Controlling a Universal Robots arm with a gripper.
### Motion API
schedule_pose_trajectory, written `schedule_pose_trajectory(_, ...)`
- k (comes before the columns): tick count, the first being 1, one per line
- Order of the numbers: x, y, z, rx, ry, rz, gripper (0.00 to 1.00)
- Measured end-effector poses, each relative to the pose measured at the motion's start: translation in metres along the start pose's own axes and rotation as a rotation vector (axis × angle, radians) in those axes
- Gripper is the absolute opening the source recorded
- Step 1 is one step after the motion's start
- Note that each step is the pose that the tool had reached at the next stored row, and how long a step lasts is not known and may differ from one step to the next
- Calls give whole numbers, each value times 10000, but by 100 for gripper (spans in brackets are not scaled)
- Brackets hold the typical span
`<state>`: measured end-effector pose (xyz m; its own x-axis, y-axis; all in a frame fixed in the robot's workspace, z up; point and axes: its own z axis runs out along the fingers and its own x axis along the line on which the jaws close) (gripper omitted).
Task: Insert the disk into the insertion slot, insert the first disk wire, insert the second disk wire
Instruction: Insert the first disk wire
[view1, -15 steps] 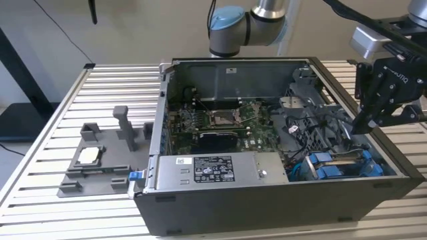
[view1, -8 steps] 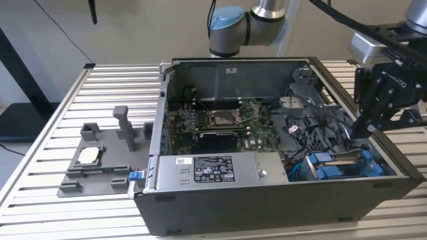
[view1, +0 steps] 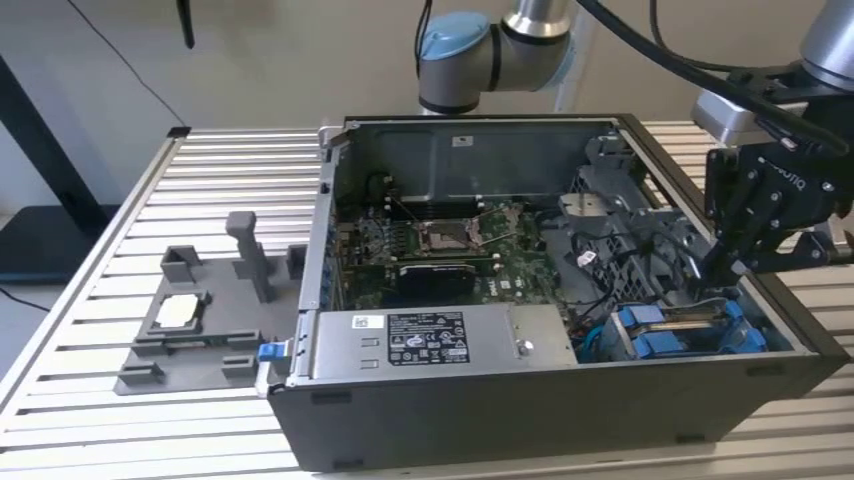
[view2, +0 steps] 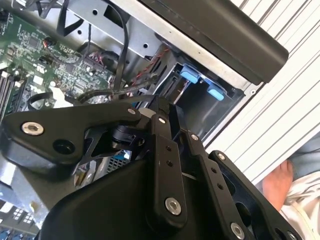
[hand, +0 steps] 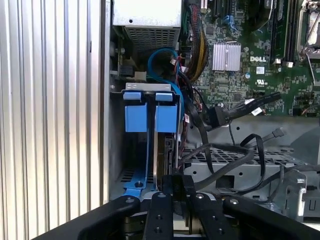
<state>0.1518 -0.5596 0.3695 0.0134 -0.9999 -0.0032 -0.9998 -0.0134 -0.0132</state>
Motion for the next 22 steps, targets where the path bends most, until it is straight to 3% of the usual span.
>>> schedule_pose_trajectory(15, 1, -37, 167, -27, 160, -2, 19)
schedule_pose_trajectory(22, 2, -48, 224, -27, 163, 13, 19)
